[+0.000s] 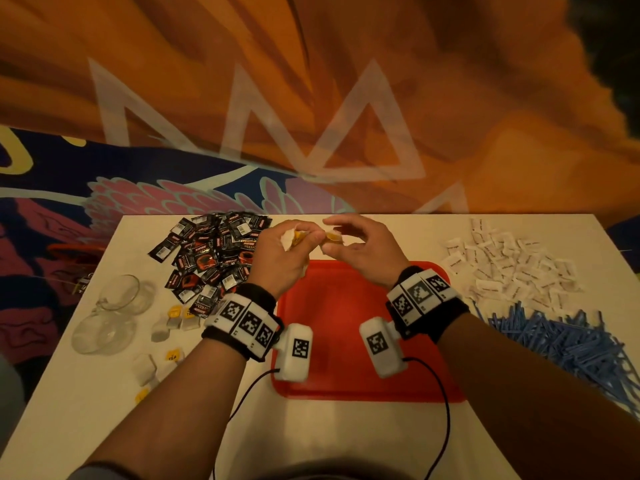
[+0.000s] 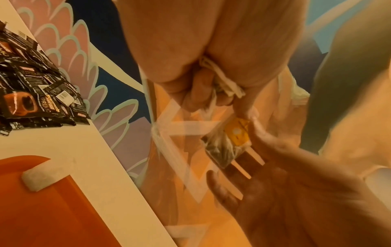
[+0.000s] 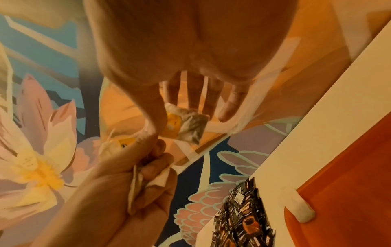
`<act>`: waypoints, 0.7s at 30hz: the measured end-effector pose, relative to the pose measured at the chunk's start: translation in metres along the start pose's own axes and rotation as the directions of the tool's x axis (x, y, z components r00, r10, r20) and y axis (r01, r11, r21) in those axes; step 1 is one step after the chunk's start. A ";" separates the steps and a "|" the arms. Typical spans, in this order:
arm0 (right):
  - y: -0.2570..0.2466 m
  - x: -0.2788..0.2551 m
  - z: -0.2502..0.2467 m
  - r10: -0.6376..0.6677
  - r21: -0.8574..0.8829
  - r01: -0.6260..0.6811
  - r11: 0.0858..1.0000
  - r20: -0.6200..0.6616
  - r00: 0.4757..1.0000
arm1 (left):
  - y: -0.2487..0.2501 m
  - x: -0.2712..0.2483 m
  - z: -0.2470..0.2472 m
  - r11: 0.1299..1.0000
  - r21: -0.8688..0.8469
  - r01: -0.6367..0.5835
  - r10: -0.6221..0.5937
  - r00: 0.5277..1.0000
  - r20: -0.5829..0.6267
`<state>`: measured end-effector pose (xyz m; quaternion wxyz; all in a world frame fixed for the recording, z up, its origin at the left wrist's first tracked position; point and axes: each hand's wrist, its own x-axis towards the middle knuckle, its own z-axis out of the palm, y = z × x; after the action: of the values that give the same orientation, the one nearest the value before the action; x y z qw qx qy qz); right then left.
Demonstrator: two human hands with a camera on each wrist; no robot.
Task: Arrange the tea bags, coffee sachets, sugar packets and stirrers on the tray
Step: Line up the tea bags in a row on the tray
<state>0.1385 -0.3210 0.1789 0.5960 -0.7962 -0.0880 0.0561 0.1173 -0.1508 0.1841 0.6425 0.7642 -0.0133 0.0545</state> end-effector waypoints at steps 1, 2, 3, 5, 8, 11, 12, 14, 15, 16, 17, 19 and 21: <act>0.001 0.000 0.000 0.026 -0.052 -0.026 0.998 -0.002 1.000 | 0.001 0.001 0.001 1.000 0.003 -0.013 0.013 1.000 0.000; 0.000 0.000 0.000 0.042 -0.108 -0.044 0.993 -0.021 0.999 | 0.001 0.003 0.001 1.000 0.011 -0.024 0.024 1.000 -0.003; 0.000 0.000 -0.001 0.047 -0.172 -0.055 0.984 -0.050 0.998 | 0.000 0.005 0.001 0.999 0.017 -0.029 0.029 1.000 -0.006; 0.004 0.002 -0.001 0.035 -0.270 -0.054 0.961 -0.075 0.997 | -0.003 0.006 0.002 1.000 0.026 -0.017 0.017 1.000 -0.010; 0.004 0.006 -0.002 0.011 -0.170 -0.013 0.985 -0.015 1.000 | -0.005 0.007 0.002 1.000 0.029 -0.005 0.005 1.000 -0.001; 0.004 0.008 0.002 0.019 -0.140 -0.020 0.990 -0.007 1.000 | -0.009 0.010 0.000 0.999 0.032 0.001 -0.001 1.000 -0.007; 0.007 0.009 0.003 0.027 -0.167 -0.028 0.986 -0.010 1.000 | -0.012 0.013 -0.002 0.999 0.038 0.005 -0.004 1.000 -0.019; 0.013 0.009 0.006 0.052 -0.181 -0.052 0.982 -0.002 0.999 | -0.018 0.016 -0.004 0.998 0.051 0.024 -0.023 0.999 -0.029; 0.014 0.010 0.007 0.062 -0.171 -0.061 0.983 0.003 0.998 | -0.021 0.016 -0.004 0.998 0.053 0.042 -0.041 0.999 -0.029; 0.017 0.010 0.008 0.071 -0.158 -0.068 0.985 0.013 0.997 | -0.024 0.017 -0.005 0.996 0.052 0.068 -0.066 0.997 -0.034; 0.020 0.011 0.009 0.085 -0.145 -0.081 0.986 0.023 0.996 | -0.026 0.017 -0.005 0.994 0.046 0.095 -0.093 0.995 -0.043; 0.026 0.015 0.013 0.135 -0.130 -0.129 0.983 0.038 0.990 | -0.035 0.021 -0.008 0.988 0.034 0.152 -0.150 0.987 -0.057; 0.035 0.016 0.016 0.169 -0.145 -0.164 0.976 0.018 0.986 | -0.039 0.020 -0.008 0.977 0.012 0.215 -0.213 0.975 -0.061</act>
<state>0.1536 -0.3119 0.1406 0.5290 -0.8406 -0.0339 0.1114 0.1401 -0.1352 0.1494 0.6377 0.7651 0.0886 0.0078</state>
